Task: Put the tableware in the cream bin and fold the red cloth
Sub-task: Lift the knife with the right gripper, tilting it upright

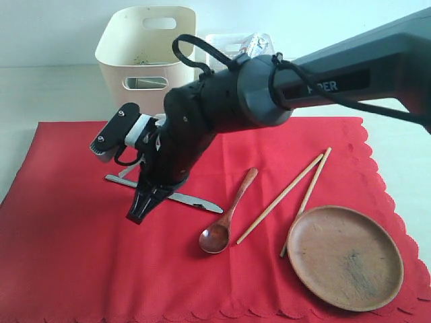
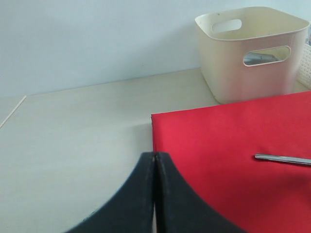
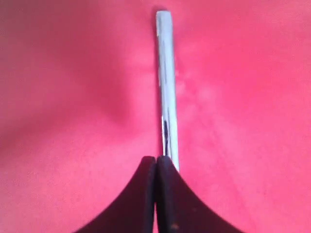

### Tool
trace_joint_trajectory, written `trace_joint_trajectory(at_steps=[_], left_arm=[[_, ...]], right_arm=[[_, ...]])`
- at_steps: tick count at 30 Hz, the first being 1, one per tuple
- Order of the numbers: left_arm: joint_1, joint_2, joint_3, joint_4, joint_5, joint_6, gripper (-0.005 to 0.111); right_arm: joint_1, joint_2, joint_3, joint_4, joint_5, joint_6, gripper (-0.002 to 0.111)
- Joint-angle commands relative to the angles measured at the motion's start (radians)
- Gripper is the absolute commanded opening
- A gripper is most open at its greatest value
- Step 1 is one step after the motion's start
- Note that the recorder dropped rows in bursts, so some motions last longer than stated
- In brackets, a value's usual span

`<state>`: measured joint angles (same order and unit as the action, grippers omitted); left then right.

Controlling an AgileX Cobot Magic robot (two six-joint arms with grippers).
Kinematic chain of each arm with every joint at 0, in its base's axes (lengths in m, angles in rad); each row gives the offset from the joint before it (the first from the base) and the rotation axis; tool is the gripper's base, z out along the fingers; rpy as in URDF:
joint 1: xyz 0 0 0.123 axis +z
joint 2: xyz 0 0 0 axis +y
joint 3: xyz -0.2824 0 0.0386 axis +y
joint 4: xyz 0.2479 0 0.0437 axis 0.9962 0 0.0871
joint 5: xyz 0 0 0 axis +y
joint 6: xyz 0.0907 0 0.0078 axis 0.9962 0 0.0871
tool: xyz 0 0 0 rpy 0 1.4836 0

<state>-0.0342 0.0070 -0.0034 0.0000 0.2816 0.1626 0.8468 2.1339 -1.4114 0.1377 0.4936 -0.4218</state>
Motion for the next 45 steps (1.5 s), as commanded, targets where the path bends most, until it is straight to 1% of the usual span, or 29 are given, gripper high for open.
trace_joint_trajectory(at_steps=[1, 6, 10, 13, 18, 20, 23, 28, 30, 32, 35, 41, 45], left_arm=[[0.002, -0.007, 0.003, 0.000, -0.007, -0.006, 0.000], [0.002, -0.007, 0.003, 0.000, -0.007, -0.006, 0.000], [0.002, -0.007, 0.003, 0.000, -0.007, -0.006, 0.000], [0.002, -0.007, 0.003, 0.000, -0.007, -0.006, 0.000], [0.002, -0.007, 0.003, 0.000, -0.007, -0.006, 0.000], [0.002, -0.007, 0.003, 0.000, -0.007, -0.006, 0.000], [0.002, -0.007, 0.003, 0.000, -0.007, -0.006, 0.000], [0.002, -0.007, 0.003, 0.000, -0.007, -0.006, 0.000], [0.002, -0.007, 0.003, 0.000, -0.007, -0.006, 0.000], [0.002, -0.007, 0.003, 0.000, -0.007, -0.006, 0.000], [0.002, -0.007, 0.003, 0.000, -0.007, -0.006, 0.000], [0.002, -0.007, 0.003, 0.000, -0.007, -0.006, 0.000], [0.002, -0.007, 0.003, 0.000, -0.007, -0.006, 0.000]], right_arm=[[-0.003, -0.003, -0.109, -0.034, 0.134, 0.032, 0.000], [-0.003, 0.055, -0.208, -0.138, 0.272, 0.144, 0.000], [-0.001, 0.102, -0.241, -0.153, 0.282, 0.181, 0.001], [0.009, 0.124, -0.258, -0.157, 0.280, 0.231, 0.009], [0.018, 0.139, -0.272, -0.179, 0.267, 0.233, 0.032], [0.018, 0.144, -0.278, -0.179, 0.280, 0.233, 0.037], [0.018, 0.159, -0.282, -0.179, 0.295, 0.231, 0.038], [0.018, 0.197, -0.282, -0.184, 0.302, 0.190, 0.038], [0.018, 0.202, -0.282, -0.184, 0.310, 0.176, 0.033], [0.018, 0.202, -0.282, -0.182, 0.310, 0.180, 0.023], [0.018, 0.195, -0.282, -0.182, 0.301, 0.186, 0.000], [0.018, 0.163, -0.282, -0.182, 0.295, 0.207, 0.000], [0.018, 0.116, -0.282, -0.179, 0.230, 0.241, 0.000]])
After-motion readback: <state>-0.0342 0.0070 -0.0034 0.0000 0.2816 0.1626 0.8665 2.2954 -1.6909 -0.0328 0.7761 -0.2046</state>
